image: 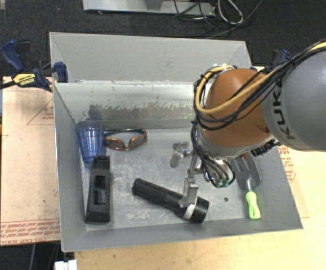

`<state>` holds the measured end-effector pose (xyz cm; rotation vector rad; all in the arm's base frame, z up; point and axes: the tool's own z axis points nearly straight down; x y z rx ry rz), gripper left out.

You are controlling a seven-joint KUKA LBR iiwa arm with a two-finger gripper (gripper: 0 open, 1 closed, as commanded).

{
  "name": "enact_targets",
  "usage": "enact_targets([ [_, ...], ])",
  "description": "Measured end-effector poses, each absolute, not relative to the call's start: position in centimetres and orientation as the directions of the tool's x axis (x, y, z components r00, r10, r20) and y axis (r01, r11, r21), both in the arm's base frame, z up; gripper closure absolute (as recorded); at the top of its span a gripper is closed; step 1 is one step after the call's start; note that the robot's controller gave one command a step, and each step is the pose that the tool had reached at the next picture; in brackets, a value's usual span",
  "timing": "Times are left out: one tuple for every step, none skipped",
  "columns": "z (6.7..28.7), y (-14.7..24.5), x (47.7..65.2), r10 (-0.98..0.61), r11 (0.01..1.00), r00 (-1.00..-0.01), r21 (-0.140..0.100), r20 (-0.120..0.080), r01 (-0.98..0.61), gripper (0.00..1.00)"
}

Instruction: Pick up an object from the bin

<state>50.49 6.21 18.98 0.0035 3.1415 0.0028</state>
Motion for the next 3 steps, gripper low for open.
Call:
enact_targets([
  [19.0,6.2,50.5,0.002,1.0,-1.0,0.002,0.0,0.002,0.0],
  [10.9,6.4,54.5,-0.125,0.992,-0.992,0.003,0.003,-0.125,0.0],
  [12.5,9.7,52.4,-0.028,1.0,-1.0,0.004,-0.009,-0.028,0.0],
])
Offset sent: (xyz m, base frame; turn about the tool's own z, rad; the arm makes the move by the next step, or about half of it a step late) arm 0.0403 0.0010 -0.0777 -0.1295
